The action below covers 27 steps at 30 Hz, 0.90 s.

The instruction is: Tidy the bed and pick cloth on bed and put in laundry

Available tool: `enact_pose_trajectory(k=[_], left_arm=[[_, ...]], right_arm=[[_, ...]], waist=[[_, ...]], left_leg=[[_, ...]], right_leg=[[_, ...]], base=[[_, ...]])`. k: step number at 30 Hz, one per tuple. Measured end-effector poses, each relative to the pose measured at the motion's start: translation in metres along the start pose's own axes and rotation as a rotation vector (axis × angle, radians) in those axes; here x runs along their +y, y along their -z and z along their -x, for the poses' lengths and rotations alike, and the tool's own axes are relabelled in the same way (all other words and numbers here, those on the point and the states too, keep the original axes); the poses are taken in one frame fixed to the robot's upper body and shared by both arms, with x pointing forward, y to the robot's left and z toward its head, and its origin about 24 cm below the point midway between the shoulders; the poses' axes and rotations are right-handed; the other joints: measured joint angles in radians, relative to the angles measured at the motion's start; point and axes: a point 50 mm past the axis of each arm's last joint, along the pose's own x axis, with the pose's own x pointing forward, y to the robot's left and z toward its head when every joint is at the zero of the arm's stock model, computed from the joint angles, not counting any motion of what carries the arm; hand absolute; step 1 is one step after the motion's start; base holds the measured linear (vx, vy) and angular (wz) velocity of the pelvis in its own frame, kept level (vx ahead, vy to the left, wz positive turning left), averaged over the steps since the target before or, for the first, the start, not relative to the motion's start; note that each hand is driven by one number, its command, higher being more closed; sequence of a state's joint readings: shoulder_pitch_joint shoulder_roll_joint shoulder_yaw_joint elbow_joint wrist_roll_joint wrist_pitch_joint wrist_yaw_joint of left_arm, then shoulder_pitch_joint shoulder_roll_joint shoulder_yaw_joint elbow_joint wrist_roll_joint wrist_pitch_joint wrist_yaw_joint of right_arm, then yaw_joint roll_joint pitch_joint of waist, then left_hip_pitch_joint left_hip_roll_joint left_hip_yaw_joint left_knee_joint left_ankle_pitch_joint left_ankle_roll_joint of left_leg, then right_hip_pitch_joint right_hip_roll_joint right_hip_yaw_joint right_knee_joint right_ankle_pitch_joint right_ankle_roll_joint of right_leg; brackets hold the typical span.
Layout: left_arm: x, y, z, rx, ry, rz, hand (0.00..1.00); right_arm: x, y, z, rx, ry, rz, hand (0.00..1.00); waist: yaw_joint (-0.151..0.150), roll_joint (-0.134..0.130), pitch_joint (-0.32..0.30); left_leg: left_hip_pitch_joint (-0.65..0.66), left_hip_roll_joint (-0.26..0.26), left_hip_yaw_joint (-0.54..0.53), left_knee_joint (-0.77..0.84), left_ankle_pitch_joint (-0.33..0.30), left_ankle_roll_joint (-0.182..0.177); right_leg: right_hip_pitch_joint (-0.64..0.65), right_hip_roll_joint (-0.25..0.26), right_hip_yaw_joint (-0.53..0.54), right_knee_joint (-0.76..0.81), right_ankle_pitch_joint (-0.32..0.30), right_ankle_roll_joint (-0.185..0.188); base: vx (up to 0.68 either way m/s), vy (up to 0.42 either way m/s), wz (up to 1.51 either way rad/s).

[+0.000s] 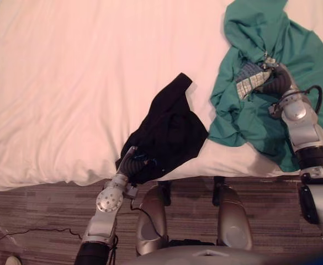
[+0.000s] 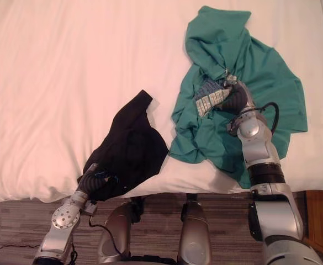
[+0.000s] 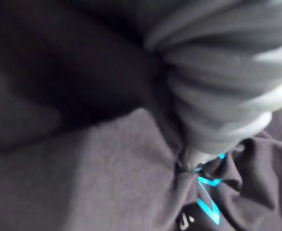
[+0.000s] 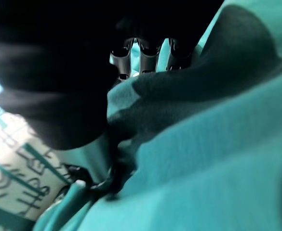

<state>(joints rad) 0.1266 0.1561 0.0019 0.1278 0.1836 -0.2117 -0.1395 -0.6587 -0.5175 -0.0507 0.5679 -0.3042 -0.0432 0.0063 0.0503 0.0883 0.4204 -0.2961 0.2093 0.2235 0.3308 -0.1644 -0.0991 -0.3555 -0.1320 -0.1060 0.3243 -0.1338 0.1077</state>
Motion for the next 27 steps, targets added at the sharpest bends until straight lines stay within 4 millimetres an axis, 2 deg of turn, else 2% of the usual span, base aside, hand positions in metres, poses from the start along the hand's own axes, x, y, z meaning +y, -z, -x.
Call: enact_pose_trajectory(k=[1, 3, 4, 6, 9, 11, 12, 18, 21, 23, 24, 26, 27], left_arm=[[-0.002, 0.004, 0.0, 0.016, -0.006, 0.006, 1.0], [-0.014, 0.02, -0.002, 0.093, 0.0, 0.027, 1.0], [-0.014, 0.023, -0.001, 0.104, 0.004, 0.024, 1.0], [-0.022, 0.041, 0.004, 0.189, 0.018, 0.036, 1.0], [-0.025, 0.056, 0.01, 0.27, 0.031, 0.03, 1.0], [-0.026, 0.062, 0.011, 0.307, 0.025, 0.033, 1.0], [-0.028, 0.067, 0.012, 0.344, 0.029, 0.04, 1.0], [-0.036, 0.092, 0.017, 0.541, 0.05, 0.091, 1.0], [-0.034, 0.099, 0.016, 0.613, 0.059, 0.139, 1.0], [-0.03, 0.102, 0.016, 0.648, 0.053, 0.175, 1.0], [-0.03, 0.103, 0.016, 0.655, 0.052, 0.18, 1.0], [-0.027, 0.106, 0.019, 0.692, 0.026, 0.235, 1.0], [-0.026, 0.108, 0.02, 0.701, 0.02, 0.243, 1.0]], right_arm=[[0.006, 0.007, 0.004, 0.02, 0.001, -0.056, 1.0], [0.032, 0.043, 0.027, 0.133, -0.013, -0.202, 1.0], [0.037, 0.047, 0.031, 0.148, -0.017, -0.218, 1.0], [0.07, 0.081, 0.067, 0.274, -0.047, -0.347, 1.0], [0.101, 0.106, 0.107, 0.382, -0.021, -0.532, 1.0], [0.112, 0.113, 0.121, 0.426, -0.014, -0.59, 1.0], [0.117, 0.121, 0.135, 0.467, -0.003, -0.624, 1.0], [0.135, 0.148, 0.187, 0.629, -0.021, -0.727, 1.0], [0.139, 0.167, 0.222, 0.749, -0.027, -0.791, 1.0], [0.146, 0.186, 0.269, 0.961, -0.055, -0.844, 1.0], [0.149, 0.19, 0.284, 1.023, -0.065, -0.855, 1.0], [0.158, 0.197, 0.345, 1.268, -0.119, -0.871, 1.0], [0.16, 0.197, 0.36, 1.319, -0.136, -0.871, 1.0]], waist=[[0.0, -0.005, -0.009], [0.015, -0.019, -0.057], [0.017, -0.022, -0.065], [0.018, -0.042, -0.125], [0.003, -0.067, -0.175], [-0.01, -0.077, -0.185], [-0.018, -0.084, -0.199], [-0.055, -0.075, -0.256], [-0.065, -0.076, -0.278], [-0.066, -0.075, -0.287], [-0.065, -0.073, -0.289], [-0.069, -0.061, -0.295], [-0.072, -0.059, -0.297]], left_leg=[[0.006, 0.004, -0.003, 0.001, 0.001, -0.002], [0.064, 0.012, 0.006, -0.015, 0.002, -0.002], [0.071, 0.013, 0.009, -0.02, 0.002, -0.002], [0.13, 0.011, 0.018, -0.063, 0.007, -0.011], [0.199, -0.011, 0.035, -0.132, 0.029, -0.012], [0.234, -0.023, 0.042, -0.164, 0.043, -0.011], [0.259, -0.032, 0.045, -0.191, 0.053, -0.01], [0.386, -0.054, 0.104, -0.289, 0.074, -0.009], [0.415, -0.057, 0.141, -0.314, 0.076, -0.008], [0.43, -0.063, 0.168, -0.339, 0.083, -0.011], [0.437, -0.064, 0.178, -0.348, 0.086, -0.012], [0.458, -0.069, 0.206, -0.384, 0.101, -0.014], [0.463, -0.069, 0.208, -0.389, 0.103, -0.015]], right_leg=[[0.012, 0.002, -0.007, -0.004, 0.001, -0.003], [0.067, 0.008, -0.015, -0.014, 0.004, -0.007], [0.072, 0.009, -0.015, -0.016, 0.004, -0.007], [0.126, 0.013, -0.016, -0.045, 0.004, -0.007], [0.169, 0.003, -0.007, -0.075, 0.003, -0.007], [0.191, -0.003, -0.003, -0.086, 0.004, -0.005], [0.205, -0.006, 0.003, -0.094, 0.006, -0.002], [0.279, -0.008, 0.047, -0.141, 0.02, 0.012], [0.295, -0.005, 0.069, -0.176, 0.043, 0.011], [0.296, -0.001, 0.095, -0.201, 0.063, 0.009], [0.296, 0.001, 0.101, -0.208, 0.069, 0.01], [0.301, 0.007, 0.12, -0.23, 0.086, 0.009], [0.304, 0.008, 0.12, -0.234, 0.089, 0.009]], base=[[0.05, -0.021, 0.11], [0.07, -0.014, 0.03], [0.07, -0.006, -0.08], [0.07, -0.013, -0.03], [0.02, 0.004, -0.04], [-0.03, 0.005, -0.07], [0.0, 0.0, 0.0], [-0.03, 0.035, -0.22], [-0.03, 0.039, -0.28], [-0.04, 0.027, -0.32], [-0.03, 0.021, -0.33], [-0.01, 0.006, -0.34], [-0.01, -0.007, -0.2]])
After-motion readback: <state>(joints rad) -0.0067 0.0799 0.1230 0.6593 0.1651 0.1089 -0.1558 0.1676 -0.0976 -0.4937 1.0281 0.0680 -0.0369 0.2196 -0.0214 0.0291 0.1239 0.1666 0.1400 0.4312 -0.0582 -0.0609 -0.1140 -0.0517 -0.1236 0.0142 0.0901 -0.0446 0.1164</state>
